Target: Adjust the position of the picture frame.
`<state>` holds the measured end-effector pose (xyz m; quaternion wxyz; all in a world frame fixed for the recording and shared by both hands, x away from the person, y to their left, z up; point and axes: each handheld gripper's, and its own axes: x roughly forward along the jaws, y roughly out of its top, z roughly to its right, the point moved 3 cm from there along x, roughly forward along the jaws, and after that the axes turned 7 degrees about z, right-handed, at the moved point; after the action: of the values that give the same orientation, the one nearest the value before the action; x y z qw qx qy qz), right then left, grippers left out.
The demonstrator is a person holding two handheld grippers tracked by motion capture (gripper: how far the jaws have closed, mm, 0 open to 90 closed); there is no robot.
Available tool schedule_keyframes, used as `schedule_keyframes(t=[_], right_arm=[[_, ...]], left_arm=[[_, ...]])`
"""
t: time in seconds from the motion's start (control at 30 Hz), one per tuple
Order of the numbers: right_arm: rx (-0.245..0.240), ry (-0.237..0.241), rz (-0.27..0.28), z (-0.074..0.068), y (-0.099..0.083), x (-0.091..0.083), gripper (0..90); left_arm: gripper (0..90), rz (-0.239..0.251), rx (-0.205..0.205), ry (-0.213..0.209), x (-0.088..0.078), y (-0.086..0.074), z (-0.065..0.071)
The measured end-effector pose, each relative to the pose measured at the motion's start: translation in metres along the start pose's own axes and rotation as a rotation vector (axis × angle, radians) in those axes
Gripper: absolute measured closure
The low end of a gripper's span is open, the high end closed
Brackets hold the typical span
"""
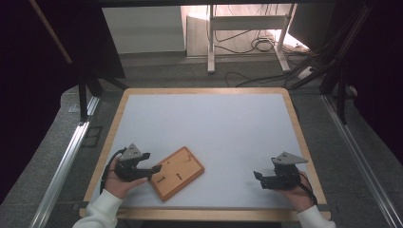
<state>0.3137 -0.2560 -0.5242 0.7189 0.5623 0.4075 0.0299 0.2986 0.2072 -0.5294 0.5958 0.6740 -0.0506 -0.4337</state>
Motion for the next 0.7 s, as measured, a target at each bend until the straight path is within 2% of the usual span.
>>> schedule_keyframes(t=[0.13, 0.27, 0.33, 0.43, 0.57, 0.7], right_arm=[[0.005, 0.01, -0.009, -0.001, -0.003, 0.001, 13.5], [0.033, 0.005, -0.018, -0.002, -0.003, 0.006, 14.2], [0.046, 0.018, -0.017, -0.005, -0.001, 0.008, 15.1], [0.035, 0.024, -0.017, -0.01, 0.001, 0.01, 16.7], [0.001, 0.052, 0.0, -0.027, 0.012, 0.017, 23.2], [0.008, 0.075, 0.014, -0.036, 0.019, 0.021, 26.0]], left_arm=[[29.9, 0.003, -0.018, -0.007, 0.004, 0.002, -0.007], [29.6, -0.01, -0.009, -0.014, 0.007, 0.002, -0.007], [29.4, -0.016, 0.0, -0.014, 0.01, 0.003, -0.006], [29.1, -0.017, -0.001, -0.015, 0.013, 0.004, -0.006], [28.7, -0.023, 0.0, -0.017, 0.017, 0.006, -0.006], [28.6, -0.019, 0.004, -0.019, 0.018, 0.008, -0.006]])
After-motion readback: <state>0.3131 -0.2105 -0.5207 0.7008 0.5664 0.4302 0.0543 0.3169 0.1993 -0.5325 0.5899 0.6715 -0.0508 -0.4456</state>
